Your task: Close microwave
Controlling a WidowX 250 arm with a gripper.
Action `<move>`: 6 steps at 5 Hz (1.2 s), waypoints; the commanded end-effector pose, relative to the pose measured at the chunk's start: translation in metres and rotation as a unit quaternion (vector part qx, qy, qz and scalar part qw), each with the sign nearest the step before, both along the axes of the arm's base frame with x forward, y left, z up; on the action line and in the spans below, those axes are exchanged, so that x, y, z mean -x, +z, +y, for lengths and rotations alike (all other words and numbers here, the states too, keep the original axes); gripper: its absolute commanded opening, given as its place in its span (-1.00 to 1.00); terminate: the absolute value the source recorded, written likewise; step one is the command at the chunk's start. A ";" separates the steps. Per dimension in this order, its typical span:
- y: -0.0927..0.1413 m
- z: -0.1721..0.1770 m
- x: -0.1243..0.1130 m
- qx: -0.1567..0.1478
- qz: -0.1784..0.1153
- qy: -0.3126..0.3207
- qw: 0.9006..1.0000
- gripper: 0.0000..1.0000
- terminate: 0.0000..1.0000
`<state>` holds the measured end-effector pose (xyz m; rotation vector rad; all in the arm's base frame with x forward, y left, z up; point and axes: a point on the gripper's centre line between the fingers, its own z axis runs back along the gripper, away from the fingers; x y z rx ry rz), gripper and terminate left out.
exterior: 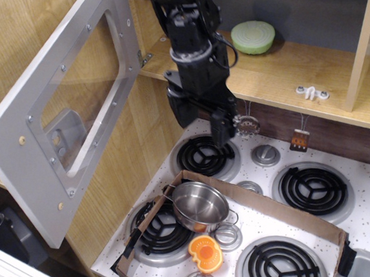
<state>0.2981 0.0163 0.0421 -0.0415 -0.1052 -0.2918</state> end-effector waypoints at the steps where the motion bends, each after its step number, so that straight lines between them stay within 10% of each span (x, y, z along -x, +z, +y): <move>1: 0.055 0.041 0.046 -0.043 -0.022 -0.113 0.992 1.00 -1.00; 6: 0.161 0.093 0.105 -0.117 0.057 -0.248 0.960 1.00 -1.00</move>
